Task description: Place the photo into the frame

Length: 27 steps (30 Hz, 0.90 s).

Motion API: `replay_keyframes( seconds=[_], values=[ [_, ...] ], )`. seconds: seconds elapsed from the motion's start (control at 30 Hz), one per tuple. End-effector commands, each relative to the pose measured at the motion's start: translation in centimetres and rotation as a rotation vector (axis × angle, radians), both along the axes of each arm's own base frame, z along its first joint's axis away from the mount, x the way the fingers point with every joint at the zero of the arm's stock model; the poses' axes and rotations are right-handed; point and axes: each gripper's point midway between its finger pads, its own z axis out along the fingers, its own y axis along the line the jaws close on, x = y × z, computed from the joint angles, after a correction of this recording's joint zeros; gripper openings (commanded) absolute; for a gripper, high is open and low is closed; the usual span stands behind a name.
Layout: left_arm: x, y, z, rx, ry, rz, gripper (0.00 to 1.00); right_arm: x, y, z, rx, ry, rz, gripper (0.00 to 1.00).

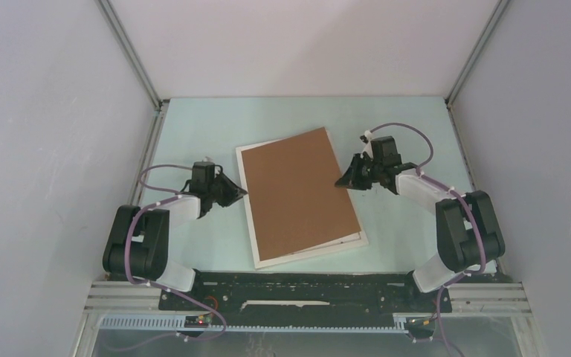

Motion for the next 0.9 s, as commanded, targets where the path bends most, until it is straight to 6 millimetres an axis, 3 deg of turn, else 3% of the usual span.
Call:
replay_keyframes(
  seconds=[0.0,0.1,0.27,0.37,0.6,0.73,0.87],
  values=[
    [-4.4,-2.1,-2.6,-0.044,0.161,-0.117,0.00,0.8,5.0,5.0,0.187,-0.151,0.130,0.03],
    [-4.4,-2.0,-2.5,-0.036,0.153,-0.115,0.00,1.8,4.8,4.4,0.141,-0.209,0.138,0.00],
    [-4.5,-1.9,-2.6,-0.032,0.157,-0.119,0.00,3.4,4.6,0.3,0.105,-0.212,0.178,0.00],
    [-4.5,-1.9,-2.3,-0.032,0.150,-0.120,0.00,4.9,3.8,-0.1,0.179,-0.176,0.122,0.00],
    [-4.7,-1.7,-1.6,-0.011,0.143,-0.130,0.02,6.4,4.4,-1.4,0.149,-0.114,0.102,0.00],
    [-5.3,-1.1,-1.2,0.024,0.131,-0.131,0.16,6.4,4.4,-1.0,0.167,-0.090,0.108,0.00],
    [-6.7,-0.7,-0.5,0.046,0.111,-0.135,0.49,5.2,5.0,1.4,0.256,-0.063,0.134,0.00]
  ],
)
